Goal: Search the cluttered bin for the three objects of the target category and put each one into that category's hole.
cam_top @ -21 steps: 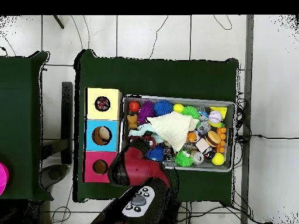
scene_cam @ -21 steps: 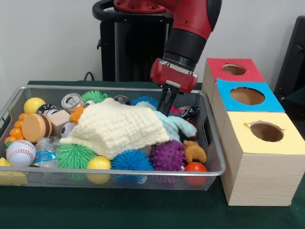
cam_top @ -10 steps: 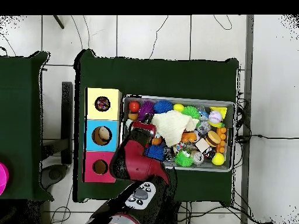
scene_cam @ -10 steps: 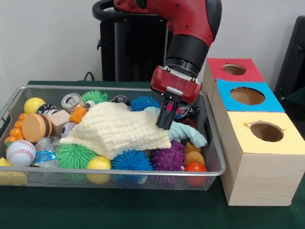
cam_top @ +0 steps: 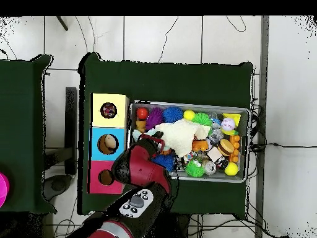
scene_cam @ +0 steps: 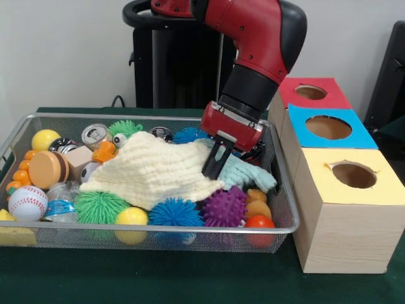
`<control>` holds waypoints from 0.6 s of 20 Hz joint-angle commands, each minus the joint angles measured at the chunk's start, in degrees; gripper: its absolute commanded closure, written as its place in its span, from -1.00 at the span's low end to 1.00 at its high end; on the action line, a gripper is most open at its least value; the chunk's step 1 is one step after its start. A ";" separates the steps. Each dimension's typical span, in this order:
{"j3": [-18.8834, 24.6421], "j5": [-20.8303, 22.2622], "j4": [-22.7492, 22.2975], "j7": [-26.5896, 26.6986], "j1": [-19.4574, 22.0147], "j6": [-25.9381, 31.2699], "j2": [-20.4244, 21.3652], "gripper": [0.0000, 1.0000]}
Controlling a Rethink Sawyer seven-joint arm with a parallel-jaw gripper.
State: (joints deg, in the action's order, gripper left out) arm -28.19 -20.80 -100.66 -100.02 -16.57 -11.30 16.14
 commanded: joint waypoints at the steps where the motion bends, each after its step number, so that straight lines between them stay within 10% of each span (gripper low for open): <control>1: 4.92 3.86 2.44 -4.97 3.52 5.80 1.07 1.00; 11: 5.81 9.13 2.16 -3.98 3.85 8.93 1.22 1.00; 12: 5.53 9.47 2.48 -4.22 3.72 9.29 1.08 -1.00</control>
State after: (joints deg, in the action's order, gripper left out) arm -28.04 -13.98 -100.63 -100.02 -13.72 -10.28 18.38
